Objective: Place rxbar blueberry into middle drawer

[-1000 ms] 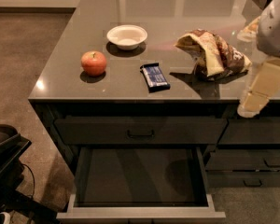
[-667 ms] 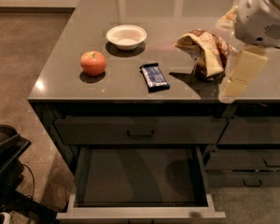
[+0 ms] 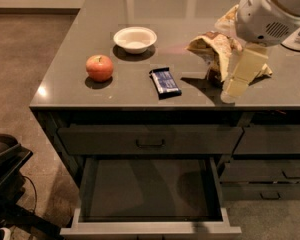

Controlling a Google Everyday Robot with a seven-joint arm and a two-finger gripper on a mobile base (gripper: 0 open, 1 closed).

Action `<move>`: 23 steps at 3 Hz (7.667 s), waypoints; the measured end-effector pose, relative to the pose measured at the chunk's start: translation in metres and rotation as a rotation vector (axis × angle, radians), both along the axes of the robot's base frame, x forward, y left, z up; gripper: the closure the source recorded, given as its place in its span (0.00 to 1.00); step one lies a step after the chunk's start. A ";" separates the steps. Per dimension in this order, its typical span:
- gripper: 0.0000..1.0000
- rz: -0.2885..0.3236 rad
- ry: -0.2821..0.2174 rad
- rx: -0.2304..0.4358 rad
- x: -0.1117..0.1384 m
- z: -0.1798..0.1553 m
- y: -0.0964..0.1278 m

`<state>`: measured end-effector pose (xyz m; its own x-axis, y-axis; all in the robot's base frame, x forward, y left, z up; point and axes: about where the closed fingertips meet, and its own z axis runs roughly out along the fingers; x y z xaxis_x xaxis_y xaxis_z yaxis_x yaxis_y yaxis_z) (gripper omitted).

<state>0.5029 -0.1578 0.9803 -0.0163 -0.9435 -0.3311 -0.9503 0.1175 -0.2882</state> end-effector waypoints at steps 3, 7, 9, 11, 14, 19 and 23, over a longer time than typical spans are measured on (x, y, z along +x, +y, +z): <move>0.00 0.246 -0.091 0.068 0.083 -0.007 0.110; 0.00 0.182 -0.035 0.130 0.100 -0.055 0.088; 0.00 0.268 0.038 0.127 0.141 -0.076 0.108; 0.00 0.265 0.001 0.181 0.138 -0.087 0.103; 0.00 0.265 0.005 0.284 0.129 -0.122 0.081; 0.00 0.269 0.116 0.283 0.137 -0.144 0.098; 0.00 0.253 0.236 0.220 0.140 -0.159 0.102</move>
Offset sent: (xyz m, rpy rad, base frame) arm 0.0915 0.1296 -0.0112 0.0991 -0.1022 0.3069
